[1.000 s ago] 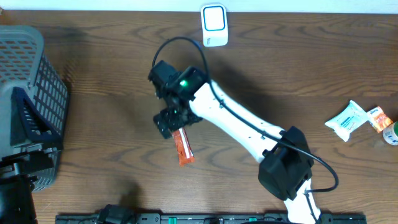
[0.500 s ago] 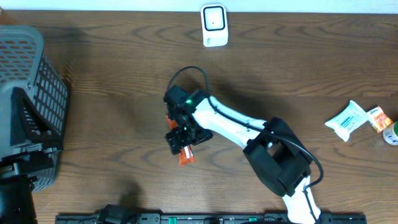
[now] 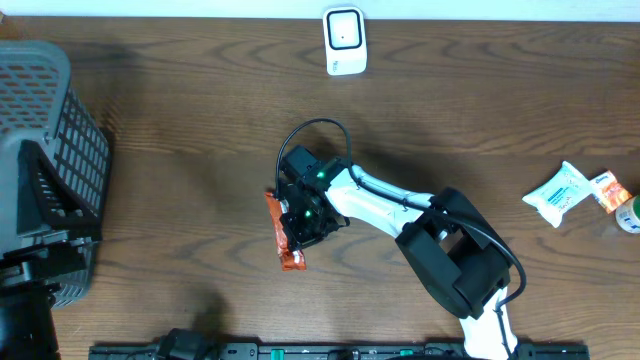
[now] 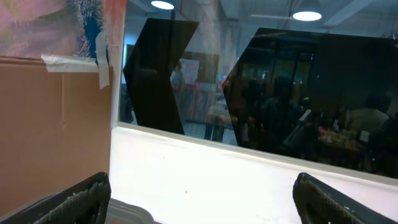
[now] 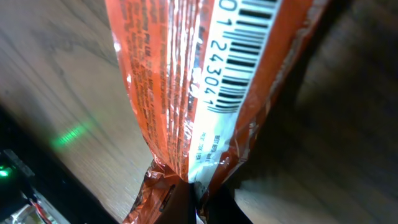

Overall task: Scan the item barcode
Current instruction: 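Lift the red snack bar and rotate it with the right gripper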

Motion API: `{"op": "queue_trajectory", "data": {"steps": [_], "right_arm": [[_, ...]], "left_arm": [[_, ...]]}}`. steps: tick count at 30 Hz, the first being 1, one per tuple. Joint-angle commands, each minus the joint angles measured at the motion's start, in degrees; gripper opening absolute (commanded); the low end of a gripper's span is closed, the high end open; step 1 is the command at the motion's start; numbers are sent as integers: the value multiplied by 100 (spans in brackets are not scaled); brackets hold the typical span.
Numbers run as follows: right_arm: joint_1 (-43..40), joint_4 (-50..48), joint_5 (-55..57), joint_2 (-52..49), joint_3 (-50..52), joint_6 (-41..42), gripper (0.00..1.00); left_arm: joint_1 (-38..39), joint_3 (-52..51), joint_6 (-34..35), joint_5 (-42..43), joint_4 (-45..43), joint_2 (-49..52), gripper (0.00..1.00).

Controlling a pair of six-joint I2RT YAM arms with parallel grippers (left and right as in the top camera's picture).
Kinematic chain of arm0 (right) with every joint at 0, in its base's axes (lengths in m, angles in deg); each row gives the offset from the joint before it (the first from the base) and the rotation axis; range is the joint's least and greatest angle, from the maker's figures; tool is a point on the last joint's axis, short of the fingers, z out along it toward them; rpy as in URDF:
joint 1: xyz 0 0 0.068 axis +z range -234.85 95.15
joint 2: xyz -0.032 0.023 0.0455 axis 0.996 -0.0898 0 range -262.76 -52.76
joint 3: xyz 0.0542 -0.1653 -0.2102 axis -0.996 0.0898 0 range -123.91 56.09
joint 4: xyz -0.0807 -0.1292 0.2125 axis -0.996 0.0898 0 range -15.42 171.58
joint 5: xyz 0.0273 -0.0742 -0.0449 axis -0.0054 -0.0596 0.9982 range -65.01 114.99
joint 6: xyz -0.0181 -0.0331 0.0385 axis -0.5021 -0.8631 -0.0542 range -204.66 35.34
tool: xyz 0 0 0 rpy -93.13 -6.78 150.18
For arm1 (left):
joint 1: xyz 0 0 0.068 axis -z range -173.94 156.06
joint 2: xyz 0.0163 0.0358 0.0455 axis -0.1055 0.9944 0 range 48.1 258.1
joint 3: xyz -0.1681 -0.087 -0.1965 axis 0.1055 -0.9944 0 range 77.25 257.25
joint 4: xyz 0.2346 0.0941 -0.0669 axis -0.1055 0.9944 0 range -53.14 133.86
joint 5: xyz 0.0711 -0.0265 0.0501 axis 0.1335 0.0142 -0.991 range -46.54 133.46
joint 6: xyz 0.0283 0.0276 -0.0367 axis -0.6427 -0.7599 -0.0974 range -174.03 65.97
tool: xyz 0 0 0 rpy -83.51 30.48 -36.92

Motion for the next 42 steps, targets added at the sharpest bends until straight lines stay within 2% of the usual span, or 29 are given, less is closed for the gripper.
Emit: {"op": "queue_trajectory", "data": {"steps": [1, 5, 10, 13, 20, 21, 22, 23, 27, 29, 31, 34, 42], "right_arm": [[-109, 125, 896, 256, 116, -350, 1], [-160, 289, 1456, 1176, 96, -704, 2], [-160, 581, 3025, 2131, 96, -1123, 2], [-177, 782, 3569, 2284, 101, -1158, 1], [-343, 911, 3563, 2277, 116, -1038, 1], [-391, 918, 3523, 2277, 118, -809, 21], [-450, 935, 3383, 2277, 120, -570, 81], [-514, 955, 3139, 2277, 125, -350, 99], [-791, 1084, 2087, 2277, 168, 1266, 99], [-881, 1001, 1700, 2277, 284, 1683, 99], [-848, 706, 1766, 2277, 549, 1473, 99], [-614, 131, 2256, 2271, 1198, 1113, 94], [-87, -1198, 2544, 2271, 2653, 1283, 98]], "left_arm": [[-31, -17, 11, -52, -13, 13, 94], [-31, -17, 11, -52, -11, 13, 94], [-31, -17, 11, -52, -7, 13, 94], [-31, -17, 11, -52, -7, 13, 94], [-31, -17, 11, -52, -7, 13, 94], [-31, -17, 11, -52, -7, 13, 94], [-31, -17, 11, -52, -7, 13, 94], [-31, -17, 11, -52, -7, 13, 94], [-31, -17, 11, -52, -7, 13, 94], [-31, -17, 11, -52, -7, 13, 94], [-31, -17, 11, -52, -7, 13, 94], [-31, -17, 11, -52, -7, 13, 94], [-31, -17, 11, -52, -11, 13, 94]]}}
